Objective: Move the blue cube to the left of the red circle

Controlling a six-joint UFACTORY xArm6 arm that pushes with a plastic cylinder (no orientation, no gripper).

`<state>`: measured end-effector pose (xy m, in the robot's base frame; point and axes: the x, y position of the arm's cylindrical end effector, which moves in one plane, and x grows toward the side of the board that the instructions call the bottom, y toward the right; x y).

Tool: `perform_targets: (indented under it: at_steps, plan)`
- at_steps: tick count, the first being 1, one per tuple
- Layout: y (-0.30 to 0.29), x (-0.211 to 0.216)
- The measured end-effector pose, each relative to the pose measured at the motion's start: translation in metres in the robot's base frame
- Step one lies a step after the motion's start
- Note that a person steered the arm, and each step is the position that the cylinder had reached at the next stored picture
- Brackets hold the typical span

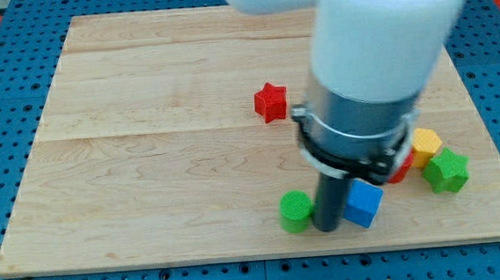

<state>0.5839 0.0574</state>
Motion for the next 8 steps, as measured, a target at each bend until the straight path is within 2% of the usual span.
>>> perform_targets:
  at_steps: [1, 2, 3, 4, 5, 7, 8]
  plan:
    - [-0.064, -0.003]
    - [-0.103, -0.007]
    - [-0.097, -0.009]
    - [-0.026, -0.009]
    - [0.010, -0.009]
    - [-0.020, 0.009]
    - [0.011, 0.024]
